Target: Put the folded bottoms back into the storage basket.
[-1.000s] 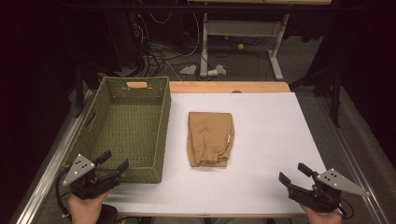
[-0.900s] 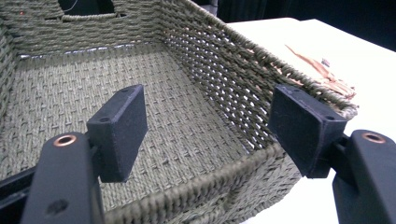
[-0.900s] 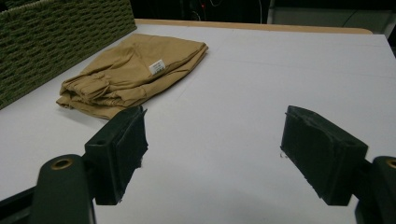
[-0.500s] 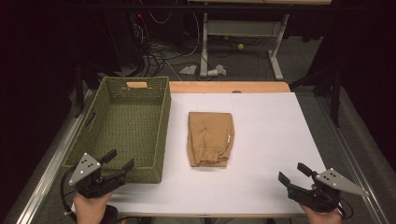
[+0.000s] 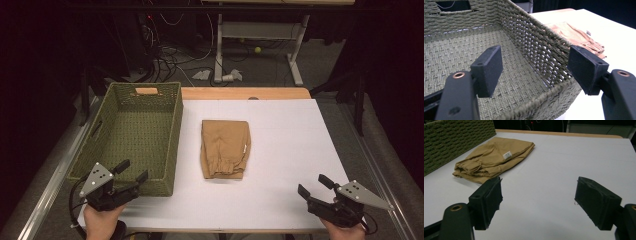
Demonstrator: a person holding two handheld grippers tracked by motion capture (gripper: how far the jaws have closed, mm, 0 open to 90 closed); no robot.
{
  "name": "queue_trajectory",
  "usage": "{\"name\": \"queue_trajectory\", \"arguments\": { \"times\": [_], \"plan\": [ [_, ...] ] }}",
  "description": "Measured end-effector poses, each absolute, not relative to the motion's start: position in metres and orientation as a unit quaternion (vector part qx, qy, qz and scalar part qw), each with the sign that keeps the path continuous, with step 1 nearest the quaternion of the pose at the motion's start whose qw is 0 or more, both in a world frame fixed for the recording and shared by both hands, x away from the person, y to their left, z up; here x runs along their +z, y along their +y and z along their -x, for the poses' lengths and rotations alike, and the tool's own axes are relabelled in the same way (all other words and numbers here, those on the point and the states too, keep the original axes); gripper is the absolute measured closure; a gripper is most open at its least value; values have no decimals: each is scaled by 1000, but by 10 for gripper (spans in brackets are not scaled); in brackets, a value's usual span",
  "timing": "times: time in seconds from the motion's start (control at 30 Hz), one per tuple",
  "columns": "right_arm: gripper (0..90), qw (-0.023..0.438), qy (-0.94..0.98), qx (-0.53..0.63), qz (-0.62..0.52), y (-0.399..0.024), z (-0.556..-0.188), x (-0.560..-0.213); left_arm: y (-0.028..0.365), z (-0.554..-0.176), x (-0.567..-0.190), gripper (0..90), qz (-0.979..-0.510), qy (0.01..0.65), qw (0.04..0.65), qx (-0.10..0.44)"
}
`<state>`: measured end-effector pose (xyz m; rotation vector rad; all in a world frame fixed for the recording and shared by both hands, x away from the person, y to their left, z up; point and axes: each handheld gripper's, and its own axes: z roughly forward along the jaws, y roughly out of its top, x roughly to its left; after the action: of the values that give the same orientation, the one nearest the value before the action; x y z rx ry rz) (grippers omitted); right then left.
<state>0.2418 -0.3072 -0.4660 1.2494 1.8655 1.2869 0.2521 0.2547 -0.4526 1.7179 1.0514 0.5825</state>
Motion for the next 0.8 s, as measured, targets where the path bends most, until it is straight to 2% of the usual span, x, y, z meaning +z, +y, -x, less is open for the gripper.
{"name": "queue_trajectory", "arguments": {
  "times": [0.8],
  "plan": [
    [226, 271, 696, 478, -463, -307, -243, -466, 239, -260, -450, 272, -726, 414, 496, 237]
  ]
}}
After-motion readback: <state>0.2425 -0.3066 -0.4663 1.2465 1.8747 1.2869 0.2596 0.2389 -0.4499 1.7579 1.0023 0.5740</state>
